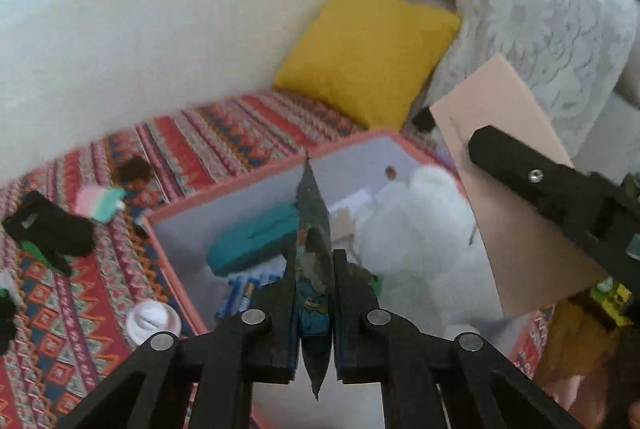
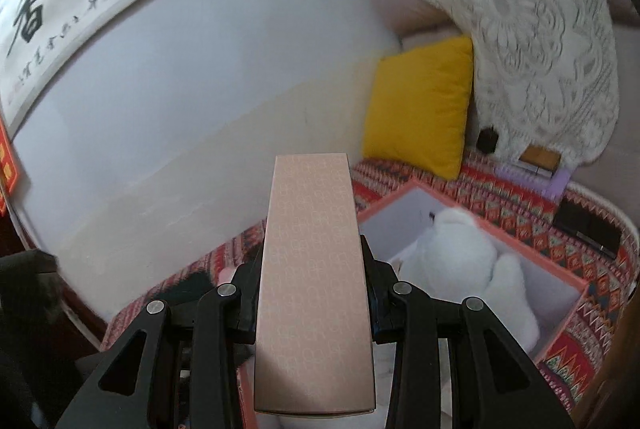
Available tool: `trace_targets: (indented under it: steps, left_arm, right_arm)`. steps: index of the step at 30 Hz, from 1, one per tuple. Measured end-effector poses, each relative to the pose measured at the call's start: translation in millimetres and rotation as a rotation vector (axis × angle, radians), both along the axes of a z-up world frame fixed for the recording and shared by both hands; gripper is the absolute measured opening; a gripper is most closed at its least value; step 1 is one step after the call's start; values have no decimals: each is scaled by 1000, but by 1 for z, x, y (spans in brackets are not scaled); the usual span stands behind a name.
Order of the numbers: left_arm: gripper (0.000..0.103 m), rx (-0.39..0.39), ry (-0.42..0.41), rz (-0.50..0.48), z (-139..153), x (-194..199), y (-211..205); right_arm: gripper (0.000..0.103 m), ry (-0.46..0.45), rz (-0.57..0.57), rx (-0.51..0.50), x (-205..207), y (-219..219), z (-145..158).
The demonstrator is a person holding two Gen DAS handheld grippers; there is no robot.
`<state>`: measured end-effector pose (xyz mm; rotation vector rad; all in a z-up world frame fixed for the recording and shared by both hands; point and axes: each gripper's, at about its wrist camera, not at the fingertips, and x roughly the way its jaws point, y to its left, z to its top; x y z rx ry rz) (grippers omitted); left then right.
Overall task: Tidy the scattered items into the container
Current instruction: 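Carry the pink block and card over the pink box and open both grippers, then move both tools back over the white lid and black gloves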
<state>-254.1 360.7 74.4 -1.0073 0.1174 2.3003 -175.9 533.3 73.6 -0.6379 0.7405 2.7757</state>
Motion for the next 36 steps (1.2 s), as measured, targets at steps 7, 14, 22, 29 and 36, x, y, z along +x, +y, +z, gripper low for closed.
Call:
trace_targets:
  steps: [7,14,22,29,36]
  left_arm:
    - [78,-32,-14,22,-11,0,-20]
    - [85,127,-87,201,-12,-13,-127]
    - [87,119,-155,492,-81,-5,-283]
    - [87,159,-317,757,-129,-30,-386]
    - [87,142,-189,750,-98,-93,-385]
  right_arm:
    - [91,-123,-31,-64,-13,15,-20]
    - [90,-23,-32,-31,9,0,14]
    - [90,-14,144,51,-11,-74,21]
    - [90,-143,331,45,-62,-163,-35]
    - [83,-299,404,114,-111,-220,-99]
